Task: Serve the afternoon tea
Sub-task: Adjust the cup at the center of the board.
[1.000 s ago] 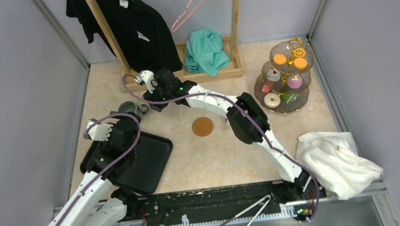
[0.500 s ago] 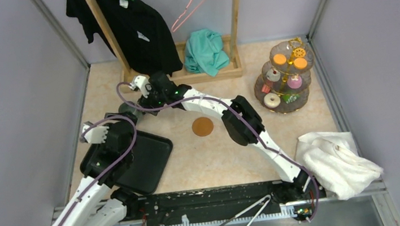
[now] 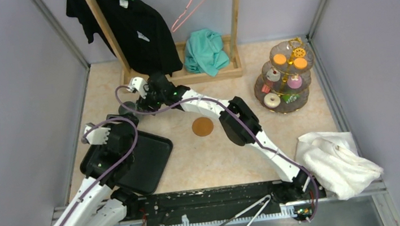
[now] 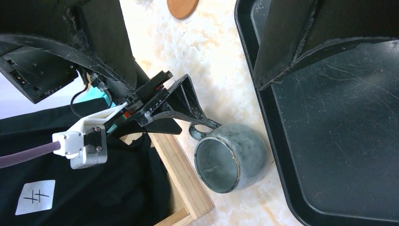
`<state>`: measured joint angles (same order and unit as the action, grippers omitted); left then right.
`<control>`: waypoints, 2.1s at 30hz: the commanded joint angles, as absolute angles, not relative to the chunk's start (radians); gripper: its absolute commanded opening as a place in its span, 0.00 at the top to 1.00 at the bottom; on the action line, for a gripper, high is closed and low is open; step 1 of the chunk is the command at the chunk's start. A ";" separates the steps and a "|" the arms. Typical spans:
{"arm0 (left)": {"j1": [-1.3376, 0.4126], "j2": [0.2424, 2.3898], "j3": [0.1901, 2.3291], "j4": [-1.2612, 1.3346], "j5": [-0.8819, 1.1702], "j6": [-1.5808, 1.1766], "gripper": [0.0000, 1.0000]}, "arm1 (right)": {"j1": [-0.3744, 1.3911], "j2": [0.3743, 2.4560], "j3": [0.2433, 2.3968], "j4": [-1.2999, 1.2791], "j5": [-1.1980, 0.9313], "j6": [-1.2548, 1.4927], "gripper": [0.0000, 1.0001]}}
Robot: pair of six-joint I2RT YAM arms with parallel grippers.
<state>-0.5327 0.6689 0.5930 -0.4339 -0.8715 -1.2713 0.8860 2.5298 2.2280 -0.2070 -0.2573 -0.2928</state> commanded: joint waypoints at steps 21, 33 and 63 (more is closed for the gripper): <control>-0.523 0.642 0.565 -0.423 -0.872 -1.273 0.02 | 0.894 2.518 2.246 -0.144 -0.362 -0.341 0.84; -0.520 0.650 0.558 -0.420 -0.856 -1.270 0.02 | 0.896 2.330 1.947 0.042 -0.204 -0.276 1.00; -0.518 0.672 0.486 -0.294 -0.753 -1.195 0.02 | 1.043 1.929 1.303 0.054 0.549 0.083 1.00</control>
